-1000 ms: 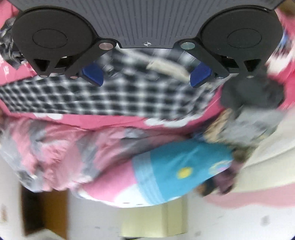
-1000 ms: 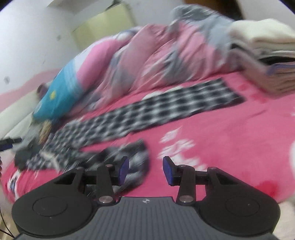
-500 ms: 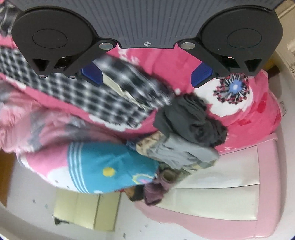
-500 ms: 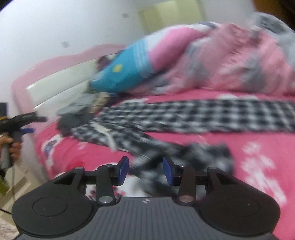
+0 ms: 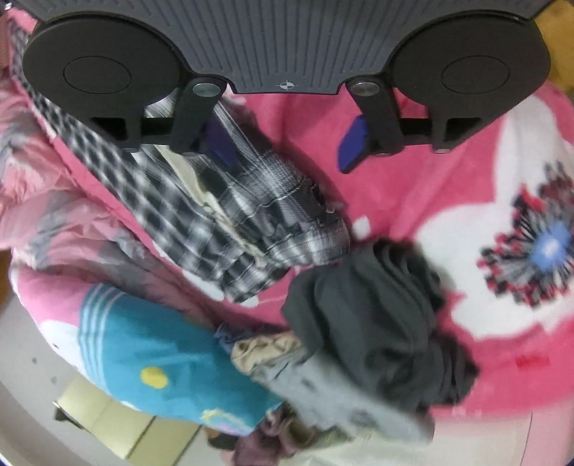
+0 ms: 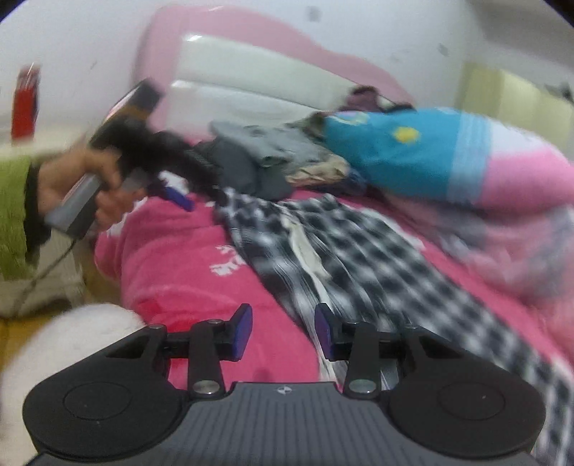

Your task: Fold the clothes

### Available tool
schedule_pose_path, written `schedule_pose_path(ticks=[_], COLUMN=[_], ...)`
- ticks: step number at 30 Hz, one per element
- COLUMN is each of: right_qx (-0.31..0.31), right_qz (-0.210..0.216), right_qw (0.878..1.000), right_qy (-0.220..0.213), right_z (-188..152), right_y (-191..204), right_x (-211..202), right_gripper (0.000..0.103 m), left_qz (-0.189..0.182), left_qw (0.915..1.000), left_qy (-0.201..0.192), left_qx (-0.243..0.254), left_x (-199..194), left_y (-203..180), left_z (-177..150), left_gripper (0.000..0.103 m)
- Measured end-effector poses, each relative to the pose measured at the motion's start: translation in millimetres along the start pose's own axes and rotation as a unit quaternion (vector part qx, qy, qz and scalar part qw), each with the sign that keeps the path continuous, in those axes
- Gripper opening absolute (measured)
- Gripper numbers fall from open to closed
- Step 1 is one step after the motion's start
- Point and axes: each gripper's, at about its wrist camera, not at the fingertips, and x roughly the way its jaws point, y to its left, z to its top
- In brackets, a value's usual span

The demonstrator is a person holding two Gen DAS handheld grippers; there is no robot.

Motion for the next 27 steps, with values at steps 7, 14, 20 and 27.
schedule_pose_path(ticks=[7,14,20,27], right_qx=[-0.142,-0.095,0.296,0.208], right_qz=[-0.031,-0.015,0.168,0.052], right_qw=[0.989,0.994,0.939,0.976], right_qy=[0.022,0.043,0.042,0.037], right_z=[5,23,36,30], right_y=[37,4,-121,-92], right_x=[88,106,97,91], right_gripper=[0.023,0.000,0.000,0.003], left_qz=[-0.037,-0.091,-0.117,-0.118], left_qw=[0.9990,0.9944,0.9909,0.9893], left_qy=[-0.010,-0.043,-0.028,0.007], left_qx=[-0.023,-0.032,-0.059,-0.085], left_x=[18,4,1,18], left_y=[7,-8,-4,8], left_z=[2,20,32,30], left_gripper=[0.015,0.002,0.002,0.002])
